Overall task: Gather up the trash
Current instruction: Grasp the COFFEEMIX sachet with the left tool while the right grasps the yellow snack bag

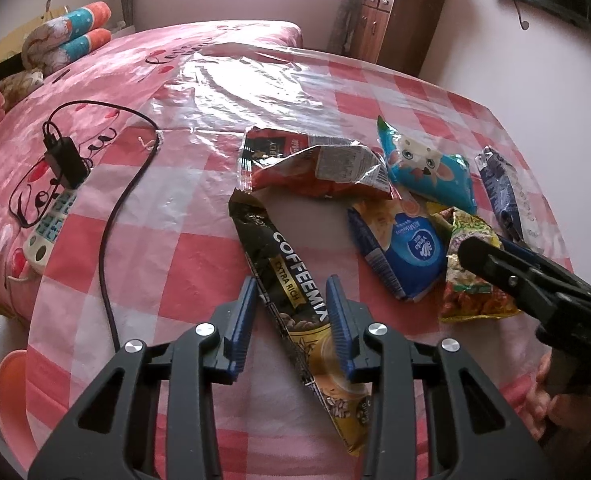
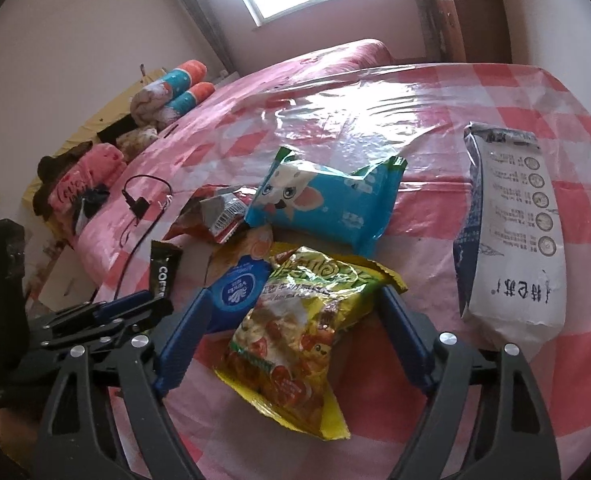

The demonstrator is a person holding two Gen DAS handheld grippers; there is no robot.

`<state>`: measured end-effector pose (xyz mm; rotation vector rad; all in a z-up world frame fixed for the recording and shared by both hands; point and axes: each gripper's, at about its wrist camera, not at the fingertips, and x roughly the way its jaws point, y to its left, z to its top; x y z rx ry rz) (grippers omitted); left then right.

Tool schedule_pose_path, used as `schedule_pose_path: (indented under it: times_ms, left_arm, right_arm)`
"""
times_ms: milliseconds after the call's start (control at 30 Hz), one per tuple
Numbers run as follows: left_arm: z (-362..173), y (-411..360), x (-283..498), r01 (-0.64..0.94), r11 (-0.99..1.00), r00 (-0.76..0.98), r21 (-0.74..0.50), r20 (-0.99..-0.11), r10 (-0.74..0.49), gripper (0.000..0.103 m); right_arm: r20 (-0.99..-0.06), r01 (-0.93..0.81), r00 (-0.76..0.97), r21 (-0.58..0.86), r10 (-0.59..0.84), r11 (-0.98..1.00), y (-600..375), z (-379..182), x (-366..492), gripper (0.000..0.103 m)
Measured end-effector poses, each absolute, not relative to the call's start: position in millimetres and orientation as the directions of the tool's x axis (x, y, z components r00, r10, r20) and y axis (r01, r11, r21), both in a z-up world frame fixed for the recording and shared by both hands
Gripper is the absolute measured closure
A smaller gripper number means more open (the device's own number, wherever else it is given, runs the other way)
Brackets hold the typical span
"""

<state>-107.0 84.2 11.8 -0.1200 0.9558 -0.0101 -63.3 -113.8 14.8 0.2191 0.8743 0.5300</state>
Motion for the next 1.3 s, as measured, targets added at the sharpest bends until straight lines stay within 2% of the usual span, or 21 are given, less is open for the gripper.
schedule_pose_path:
  times_ms: [133,267,400,533,800,1300]
  left_arm:
    - [17,88,-110,-0.041,0.991,0.588,-0.125,-0.805,-0.077,0.066]
    - [24,91,-115,-0.027,0.99,0.6,-0.141,-0.794,-0.097,0.066]
    - [29,93,-121,-0.018,0.989,0.609,-0.146,-0.786,-0.105,0.066]
    - [33,95,-127,-0.006,0.989,0.617,-0.151,-0.778,-0.115,0.066]
    - [38,97,-142,0.032,0.986,0.636,-0.162,-0.758,-0.145,0.066]
    - [42,119,-160,0.066,0.976,0.662,-0.206,-0.723,-0.197,0.066]
  right_arm:
    - [-0.693,-0.359,0.534,0.333,0.484,0.872,-103,15,-63,0.028]
    - [-0.702,-0.354,0.538,0.314,0.467,0.881,-102,14,-62,0.042]
    - [-0.704,-0.361,0.536,0.308,0.466,0.88,-101,14,-62,0.044]
    - [-0.689,-0.363,0.543,0.322,0.48,0.874,-106,14,-63,0.052]
    - [-0.607,-0.358,0.576,0.415,0.548,0.837,-127,19,-67,0.055]
    - [-0.516,-0.378,0.615,0.471,0.596,0.797,-133,36,-83,0.058]
